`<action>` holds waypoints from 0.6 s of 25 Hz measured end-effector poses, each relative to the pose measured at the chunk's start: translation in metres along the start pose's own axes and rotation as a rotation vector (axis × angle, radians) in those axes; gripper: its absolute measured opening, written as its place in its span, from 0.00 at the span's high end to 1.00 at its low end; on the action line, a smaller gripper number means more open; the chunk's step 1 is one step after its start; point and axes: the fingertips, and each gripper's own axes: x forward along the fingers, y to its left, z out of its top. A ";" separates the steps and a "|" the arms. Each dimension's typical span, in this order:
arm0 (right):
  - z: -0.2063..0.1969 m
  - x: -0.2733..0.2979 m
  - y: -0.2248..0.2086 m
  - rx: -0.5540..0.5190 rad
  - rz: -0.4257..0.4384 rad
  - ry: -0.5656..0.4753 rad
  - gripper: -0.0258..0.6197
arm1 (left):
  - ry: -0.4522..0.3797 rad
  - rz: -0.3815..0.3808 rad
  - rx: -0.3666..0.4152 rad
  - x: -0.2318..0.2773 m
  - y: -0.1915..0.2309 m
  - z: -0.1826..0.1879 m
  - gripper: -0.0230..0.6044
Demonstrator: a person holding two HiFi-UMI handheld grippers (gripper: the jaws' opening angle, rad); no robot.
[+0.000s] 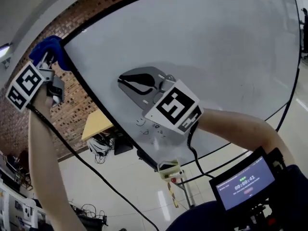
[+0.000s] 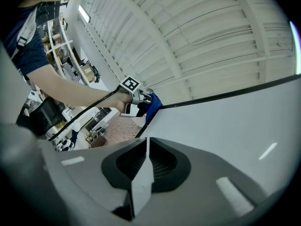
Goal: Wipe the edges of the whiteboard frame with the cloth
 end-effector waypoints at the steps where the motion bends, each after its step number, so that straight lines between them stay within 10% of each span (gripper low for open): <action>1: 0.000 -0.003 -0.001 -0.007 -0.010 -0.003 0.92 | 0.008 -0.002 0.024 0.002 -0.003 0.001 0.70; 15: -0.015 -0.044 -0.029 0.008 -0.060 0.087 0.92 | 0.011 0.068 0.357 0.033 -0.050 0.012 0.70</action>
